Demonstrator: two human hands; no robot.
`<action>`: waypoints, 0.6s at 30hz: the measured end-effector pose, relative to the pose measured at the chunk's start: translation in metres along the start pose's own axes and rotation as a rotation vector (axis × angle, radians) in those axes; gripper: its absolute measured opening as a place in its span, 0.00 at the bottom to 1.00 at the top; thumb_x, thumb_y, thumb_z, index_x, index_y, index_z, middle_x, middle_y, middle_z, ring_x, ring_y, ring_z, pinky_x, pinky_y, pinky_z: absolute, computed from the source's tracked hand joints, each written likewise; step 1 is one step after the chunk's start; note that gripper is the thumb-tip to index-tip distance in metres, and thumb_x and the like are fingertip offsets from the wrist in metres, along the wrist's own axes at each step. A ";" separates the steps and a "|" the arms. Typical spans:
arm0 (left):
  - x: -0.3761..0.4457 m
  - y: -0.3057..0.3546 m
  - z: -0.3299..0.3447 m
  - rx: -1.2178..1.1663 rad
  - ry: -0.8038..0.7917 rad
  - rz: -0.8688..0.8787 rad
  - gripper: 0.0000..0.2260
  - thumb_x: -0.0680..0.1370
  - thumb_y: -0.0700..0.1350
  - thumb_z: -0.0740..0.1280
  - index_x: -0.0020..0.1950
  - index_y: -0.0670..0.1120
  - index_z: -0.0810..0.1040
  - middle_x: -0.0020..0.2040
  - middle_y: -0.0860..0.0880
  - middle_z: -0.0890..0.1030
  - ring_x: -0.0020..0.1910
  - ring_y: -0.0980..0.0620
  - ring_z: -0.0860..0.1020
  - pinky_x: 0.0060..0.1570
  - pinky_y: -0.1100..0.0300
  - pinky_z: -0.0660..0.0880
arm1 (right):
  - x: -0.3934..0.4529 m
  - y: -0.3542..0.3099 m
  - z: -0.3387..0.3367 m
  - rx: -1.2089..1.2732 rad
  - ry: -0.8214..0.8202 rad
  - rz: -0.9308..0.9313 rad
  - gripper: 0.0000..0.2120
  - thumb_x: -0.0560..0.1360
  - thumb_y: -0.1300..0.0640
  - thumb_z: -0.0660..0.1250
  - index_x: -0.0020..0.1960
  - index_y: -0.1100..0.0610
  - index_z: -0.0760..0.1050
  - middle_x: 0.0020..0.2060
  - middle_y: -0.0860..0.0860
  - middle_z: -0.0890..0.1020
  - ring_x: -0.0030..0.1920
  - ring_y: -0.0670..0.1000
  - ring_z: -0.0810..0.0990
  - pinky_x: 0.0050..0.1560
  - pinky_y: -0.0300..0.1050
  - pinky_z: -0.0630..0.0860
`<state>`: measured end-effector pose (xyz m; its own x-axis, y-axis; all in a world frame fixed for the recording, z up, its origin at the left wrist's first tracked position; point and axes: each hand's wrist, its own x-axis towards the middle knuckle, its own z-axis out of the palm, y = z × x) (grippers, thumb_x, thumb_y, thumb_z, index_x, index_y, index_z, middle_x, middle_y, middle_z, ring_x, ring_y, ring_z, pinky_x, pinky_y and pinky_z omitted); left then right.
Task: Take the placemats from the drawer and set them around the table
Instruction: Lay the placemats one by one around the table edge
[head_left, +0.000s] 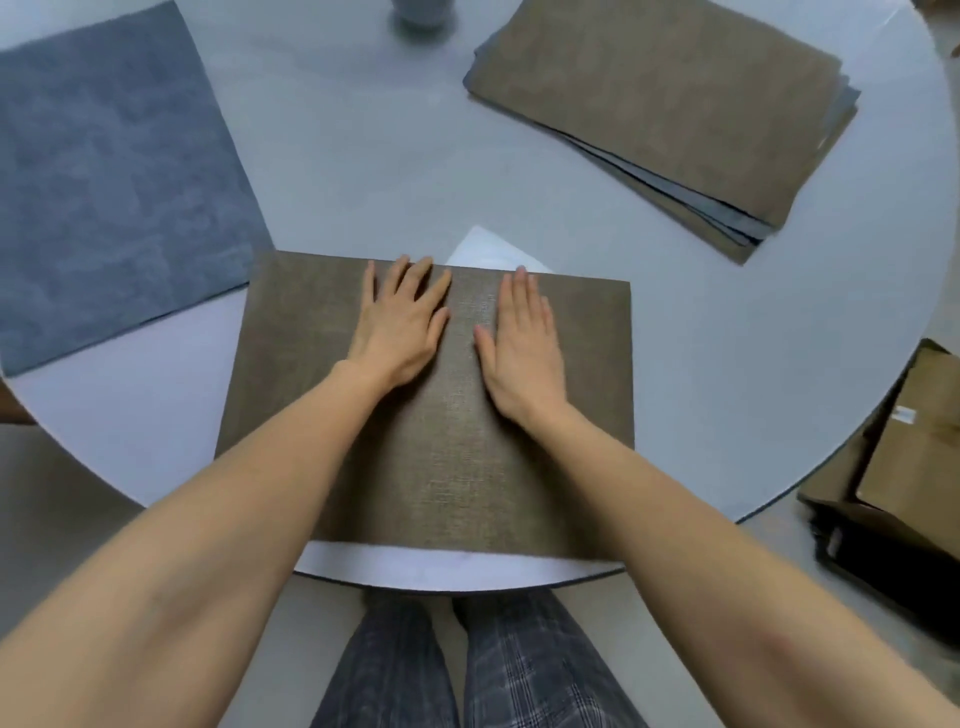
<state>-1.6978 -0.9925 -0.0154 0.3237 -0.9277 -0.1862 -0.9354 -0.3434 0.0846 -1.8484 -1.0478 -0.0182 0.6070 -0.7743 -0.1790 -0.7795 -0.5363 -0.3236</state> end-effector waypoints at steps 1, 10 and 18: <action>0.000 -0.007 0.003 -0.032 -0.036 0.000 0.24 0.84 0.52 0.50 0.79 0.51 0.53 0.79 0.48 0.53 0.78 0.46 0.49 0.74 0.41 0.43 | -0.004 -0.019 0.010 0.014 -0.017 -0.023 0.31 0.82 0.47 0.47 0.77 0.63 0.43 0.77 0.58 0.45 0.78 0.53 0.42 0.75 0.46 0.38; -0.009 -0.095 0.018 -0.111 0.024 -0.202 0.30 0.82 0.60 0.47 0.80 0.46 0.44 0.80 0.45 0.44 0.78 0.45 0.42 0.77 0.51 0.40 | -0.022 -0.052 0.050 -0.149 0.066 0.034 0.30 0.81 0.46 0.44 0.78 0.59 0.43 0.78 0.54 0.47 0.78 0.50 0.44 0.77 0.48 0.41; -0.065 -0.116 0.030 -0.166 0.113 -0.394 0.33 0.82 0.59 0.47 0.79 0.38 0.45 0.79 0.41 0.45 0.79 0.44 0.44 0.77 0.52 0.42 | -0.024 -0.057 0.050 -0.188 0.111 0.079 0.29 0.81 0.46 0.45 0.78 0.58 0.47 0.78 0.53 0.51 0.78 0.51 0.48 0.77 0.49 0.44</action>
<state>-1.6144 -0.8877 -0.0424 0.6734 -0.7281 -0.1284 -0.7047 -0.6846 0.1864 -1.8106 -0.9815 -0.0418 0.5302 -0.8431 -0.0898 -0.8454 -0.5176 -0.1322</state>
